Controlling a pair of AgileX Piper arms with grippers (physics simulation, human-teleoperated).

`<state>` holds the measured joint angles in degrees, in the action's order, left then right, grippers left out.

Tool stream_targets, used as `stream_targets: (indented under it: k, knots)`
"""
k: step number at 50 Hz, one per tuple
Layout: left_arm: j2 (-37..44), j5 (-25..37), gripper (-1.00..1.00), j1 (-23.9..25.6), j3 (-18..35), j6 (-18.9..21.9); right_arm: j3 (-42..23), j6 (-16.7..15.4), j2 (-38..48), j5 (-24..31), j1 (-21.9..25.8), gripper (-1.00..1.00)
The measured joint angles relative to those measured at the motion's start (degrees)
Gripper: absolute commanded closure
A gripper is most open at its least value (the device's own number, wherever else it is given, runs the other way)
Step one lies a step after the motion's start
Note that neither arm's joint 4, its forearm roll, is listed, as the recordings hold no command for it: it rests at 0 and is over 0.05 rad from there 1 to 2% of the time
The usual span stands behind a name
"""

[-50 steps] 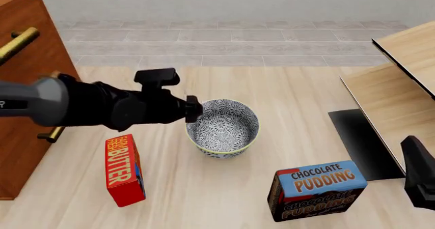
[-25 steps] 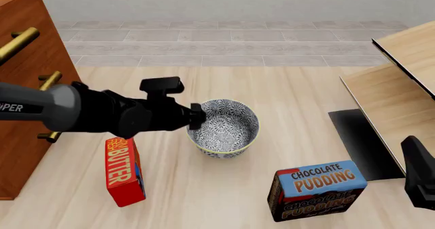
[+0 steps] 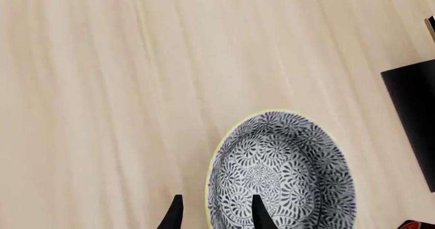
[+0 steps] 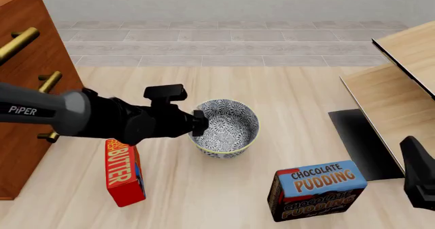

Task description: Close the top drawer of the cabinet and put the bowl on top of it.

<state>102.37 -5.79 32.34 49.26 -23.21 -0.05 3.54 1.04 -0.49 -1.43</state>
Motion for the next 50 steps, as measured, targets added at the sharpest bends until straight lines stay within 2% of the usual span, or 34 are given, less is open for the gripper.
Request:
stream_targets:
  k: [27, 28, 50]
  knots:
    - [1.45, -1.61, -1.00, 0.10, -0.73, -0.96, -0.07, 0.29, -0.38, 0.26, -0.23, -1.00]
    - [1.50, -1.70, 1.00, 0.12, -0.77, -1.04, -0.07, 0.31, -0.40, 0.27, -0.24, -1.00]
    - [0.58, -2.49, 1.00, 0.46, -1.13, -2.85, -0.07, 0.61, -0.62, 0.33, -0.61, -1.00]
